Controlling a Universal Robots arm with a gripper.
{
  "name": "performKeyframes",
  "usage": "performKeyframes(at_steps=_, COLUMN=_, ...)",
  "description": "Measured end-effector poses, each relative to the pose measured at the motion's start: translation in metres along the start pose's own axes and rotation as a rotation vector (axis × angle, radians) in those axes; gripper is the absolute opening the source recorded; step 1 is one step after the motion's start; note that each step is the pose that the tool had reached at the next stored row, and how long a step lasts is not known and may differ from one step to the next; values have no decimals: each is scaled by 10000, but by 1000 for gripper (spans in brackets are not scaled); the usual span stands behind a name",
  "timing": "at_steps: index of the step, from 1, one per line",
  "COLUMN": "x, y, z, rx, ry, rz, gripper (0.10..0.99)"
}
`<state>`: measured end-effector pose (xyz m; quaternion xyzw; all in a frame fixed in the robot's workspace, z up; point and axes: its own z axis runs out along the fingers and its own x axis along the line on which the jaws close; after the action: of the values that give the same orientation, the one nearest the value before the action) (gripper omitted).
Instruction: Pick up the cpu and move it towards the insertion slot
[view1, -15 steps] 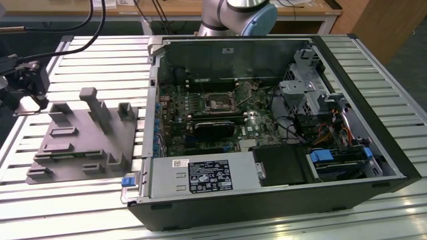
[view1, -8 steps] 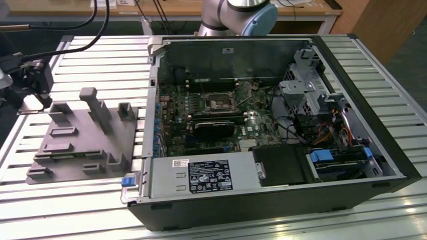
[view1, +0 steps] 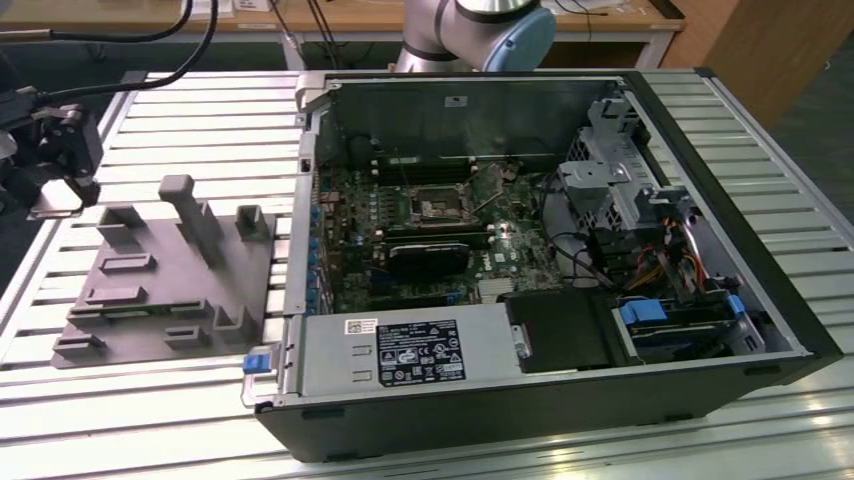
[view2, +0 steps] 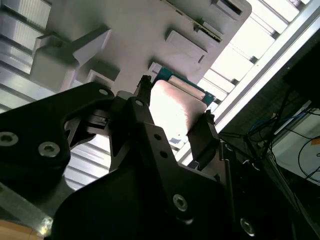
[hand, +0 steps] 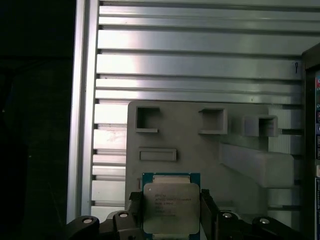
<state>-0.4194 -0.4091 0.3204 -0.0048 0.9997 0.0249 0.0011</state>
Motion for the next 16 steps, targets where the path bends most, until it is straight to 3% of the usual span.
performKeyframes(at_steps=4, x=-56, y=-1, z=-2, rx=-5, ry=1, rz=0, gripper=545)
performKeyframes(at_steps=11, x=-254, y=-3, z=-2, rx=-5, ry=1, rz=-1, gripper=545)
performKeyframes(at_steps=16, x=-316, y=-4, z=-1, rx=2, ry=-3, rz=55, gripper=545)
